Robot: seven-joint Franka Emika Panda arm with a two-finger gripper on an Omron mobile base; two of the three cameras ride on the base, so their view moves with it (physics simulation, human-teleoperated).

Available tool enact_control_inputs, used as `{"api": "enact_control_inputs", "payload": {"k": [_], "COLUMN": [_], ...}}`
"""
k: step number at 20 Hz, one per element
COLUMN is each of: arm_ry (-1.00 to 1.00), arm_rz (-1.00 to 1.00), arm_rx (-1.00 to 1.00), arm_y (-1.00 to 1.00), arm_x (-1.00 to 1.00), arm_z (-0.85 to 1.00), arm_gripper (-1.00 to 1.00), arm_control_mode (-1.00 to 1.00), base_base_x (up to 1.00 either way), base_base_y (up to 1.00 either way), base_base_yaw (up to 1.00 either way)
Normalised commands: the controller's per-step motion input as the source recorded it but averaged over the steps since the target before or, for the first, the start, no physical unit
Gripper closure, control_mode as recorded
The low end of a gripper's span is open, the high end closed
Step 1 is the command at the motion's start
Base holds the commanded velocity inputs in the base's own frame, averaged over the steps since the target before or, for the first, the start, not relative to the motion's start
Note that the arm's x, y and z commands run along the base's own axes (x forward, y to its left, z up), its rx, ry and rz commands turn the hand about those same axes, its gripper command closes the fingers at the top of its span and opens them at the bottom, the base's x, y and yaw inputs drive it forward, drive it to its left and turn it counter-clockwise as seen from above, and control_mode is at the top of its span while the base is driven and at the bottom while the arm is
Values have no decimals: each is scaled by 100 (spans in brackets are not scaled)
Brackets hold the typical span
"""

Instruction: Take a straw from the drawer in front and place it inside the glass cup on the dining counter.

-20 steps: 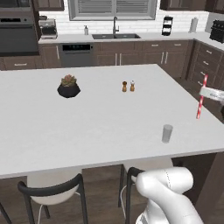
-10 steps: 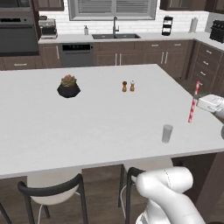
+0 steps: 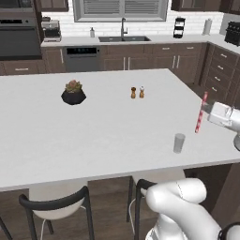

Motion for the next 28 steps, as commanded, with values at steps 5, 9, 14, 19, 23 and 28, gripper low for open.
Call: {"api": "enact_control_inputs", "payload": {"k": [5, 9, 14, 19, 23, 28], "arm_ry": [0, 0, 0, 0, 0, 1], "arm_rz": [11, 2, 1, 0, 0, 0], "arm_rx": [-1, -6, -6, -3, 0, 0], "arm_y": [0, -6, 0, 0, 0, 3], "arm_x": [32, 32, 31, 3, 1, 29], "arm_z": [-34, -26, -22, -19, -27, -18], "arm_gripper": [100, 100, 100, 100, 100, 100], "arm_control_mode": [-100, -100, -100, -100, -100, -100], "base_base_x": [0, 0, 0, 0, 0, 0], "base_base_y": [0, 0, 0, 0, 0, 0], "base_base_yaw": [0, 0, 0, 0, 0, 0]}}
